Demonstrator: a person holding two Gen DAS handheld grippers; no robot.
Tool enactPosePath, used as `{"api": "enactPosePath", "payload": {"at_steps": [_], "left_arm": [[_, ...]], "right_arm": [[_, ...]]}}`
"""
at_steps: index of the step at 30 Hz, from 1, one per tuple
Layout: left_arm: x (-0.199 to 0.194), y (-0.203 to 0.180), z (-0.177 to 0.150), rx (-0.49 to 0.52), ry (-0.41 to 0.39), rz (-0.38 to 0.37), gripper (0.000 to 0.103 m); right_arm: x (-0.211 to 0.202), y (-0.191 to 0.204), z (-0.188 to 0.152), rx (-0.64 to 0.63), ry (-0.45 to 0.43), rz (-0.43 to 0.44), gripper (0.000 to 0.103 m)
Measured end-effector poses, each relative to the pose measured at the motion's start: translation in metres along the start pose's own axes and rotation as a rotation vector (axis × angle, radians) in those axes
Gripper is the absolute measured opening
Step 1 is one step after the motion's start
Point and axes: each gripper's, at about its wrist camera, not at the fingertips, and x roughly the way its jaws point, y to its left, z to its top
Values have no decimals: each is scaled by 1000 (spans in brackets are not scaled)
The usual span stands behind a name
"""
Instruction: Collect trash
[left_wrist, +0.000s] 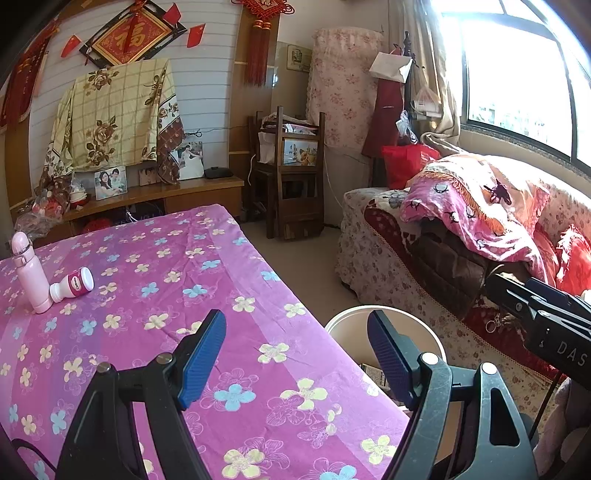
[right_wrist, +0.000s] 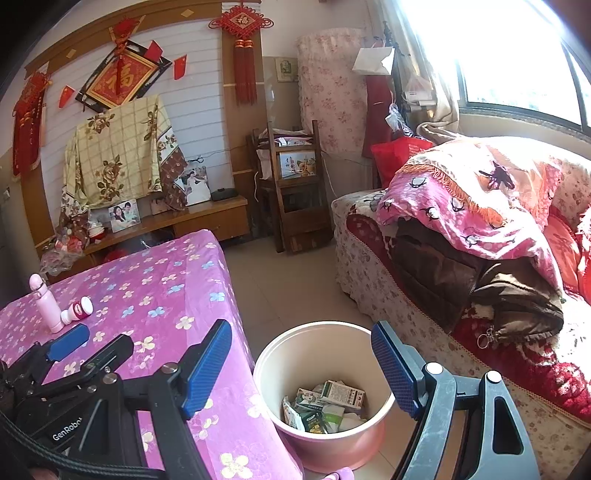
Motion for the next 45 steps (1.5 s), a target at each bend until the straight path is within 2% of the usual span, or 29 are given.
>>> {"api": "enactPosePath", "payload": {"at_steps": [45], "left_arm": [[6, -1, -5, 6, 29, -13, 79]], "right_arm": [[7, 0, -1, 8, 31, 11, 81]]}}
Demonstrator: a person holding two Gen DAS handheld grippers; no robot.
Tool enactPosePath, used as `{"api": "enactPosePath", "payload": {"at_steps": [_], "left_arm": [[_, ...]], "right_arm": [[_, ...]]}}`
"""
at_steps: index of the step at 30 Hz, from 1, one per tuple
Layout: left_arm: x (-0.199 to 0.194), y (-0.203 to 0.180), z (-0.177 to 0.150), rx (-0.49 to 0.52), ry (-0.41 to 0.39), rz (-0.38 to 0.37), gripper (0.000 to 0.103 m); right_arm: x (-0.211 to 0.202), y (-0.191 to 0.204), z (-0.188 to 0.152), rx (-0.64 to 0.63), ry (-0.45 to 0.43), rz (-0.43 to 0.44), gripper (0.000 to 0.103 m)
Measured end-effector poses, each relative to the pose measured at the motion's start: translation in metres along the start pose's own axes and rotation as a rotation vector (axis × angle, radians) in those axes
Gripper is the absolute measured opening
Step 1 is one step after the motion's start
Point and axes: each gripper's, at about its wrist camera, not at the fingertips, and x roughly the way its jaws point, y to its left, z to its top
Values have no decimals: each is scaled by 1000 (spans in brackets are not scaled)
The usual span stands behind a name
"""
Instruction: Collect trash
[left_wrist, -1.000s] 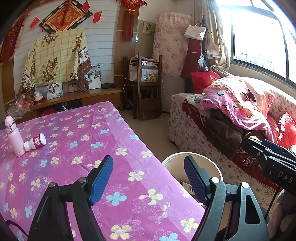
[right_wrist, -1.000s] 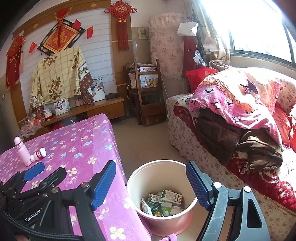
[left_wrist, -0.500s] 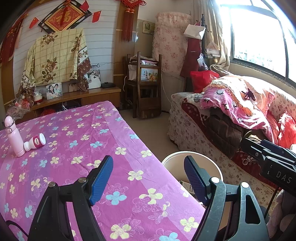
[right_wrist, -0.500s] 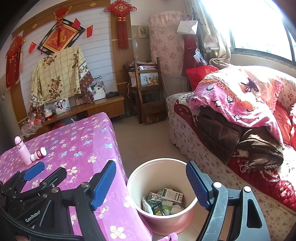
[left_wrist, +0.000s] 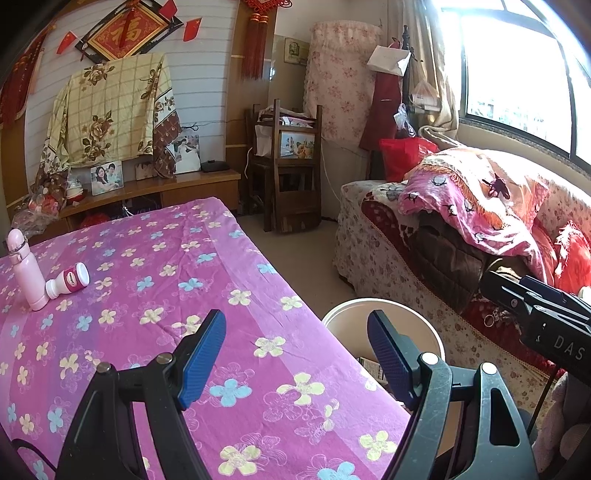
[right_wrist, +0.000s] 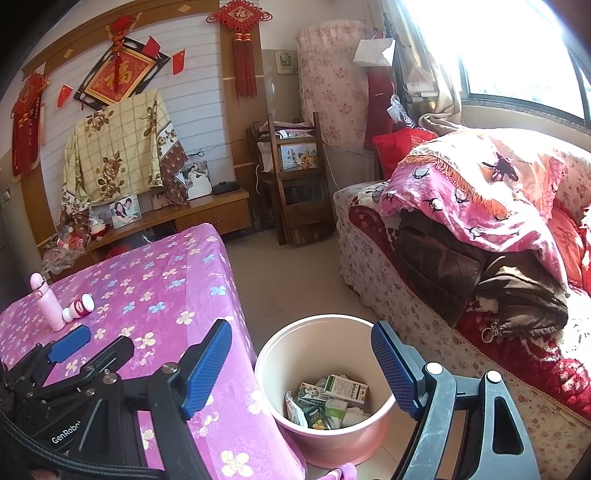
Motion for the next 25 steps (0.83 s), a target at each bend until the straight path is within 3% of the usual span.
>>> {"api": "enactPosePath", "payload": {"at_steps": [18, 25], "left_arm": [[2, -2, -2, -3, 11, -15, 79], [12, 7, -7, -48, 51, -47, 79]], "right_arm": [[3, 1, -4, -1, 12, -6, 81], [6, 2, -6, -5, 22, -8, 81]]}}
